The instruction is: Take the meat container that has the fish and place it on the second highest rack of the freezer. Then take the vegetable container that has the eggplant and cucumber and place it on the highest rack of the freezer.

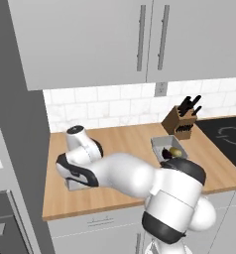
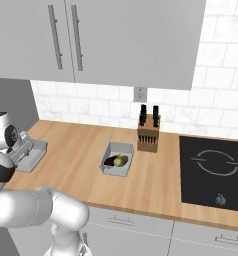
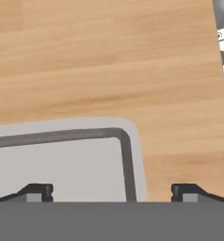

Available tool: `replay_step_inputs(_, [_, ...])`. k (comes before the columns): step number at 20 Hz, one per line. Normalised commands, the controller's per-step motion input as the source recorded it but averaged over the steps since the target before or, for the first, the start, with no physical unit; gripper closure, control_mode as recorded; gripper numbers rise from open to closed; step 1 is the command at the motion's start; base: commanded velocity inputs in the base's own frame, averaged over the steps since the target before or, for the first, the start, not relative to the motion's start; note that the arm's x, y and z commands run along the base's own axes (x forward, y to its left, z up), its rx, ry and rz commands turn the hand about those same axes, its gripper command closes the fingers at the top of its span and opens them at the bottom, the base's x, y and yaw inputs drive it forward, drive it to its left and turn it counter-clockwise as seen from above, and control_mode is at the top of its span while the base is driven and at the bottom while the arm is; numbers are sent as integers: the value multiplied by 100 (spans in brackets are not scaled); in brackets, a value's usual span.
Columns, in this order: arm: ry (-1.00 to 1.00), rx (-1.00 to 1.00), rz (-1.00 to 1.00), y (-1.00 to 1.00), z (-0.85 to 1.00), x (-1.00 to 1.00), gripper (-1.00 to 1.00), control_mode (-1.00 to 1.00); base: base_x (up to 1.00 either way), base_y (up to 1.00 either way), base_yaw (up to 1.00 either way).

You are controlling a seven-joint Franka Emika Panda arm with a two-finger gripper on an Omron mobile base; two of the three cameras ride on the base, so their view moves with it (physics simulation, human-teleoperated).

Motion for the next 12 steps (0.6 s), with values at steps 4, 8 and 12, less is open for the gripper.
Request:
replay_step_inputs(4, [0,0,0,0,-34,1,-100,-100,0,0,0])
replay_step_inputs(8, [0,0,0,0,-20,14,-100,-100,0,0,0])
replay_step_inputs(12, [2,0,0,0,-22,23,-100,-100,0,0,0])
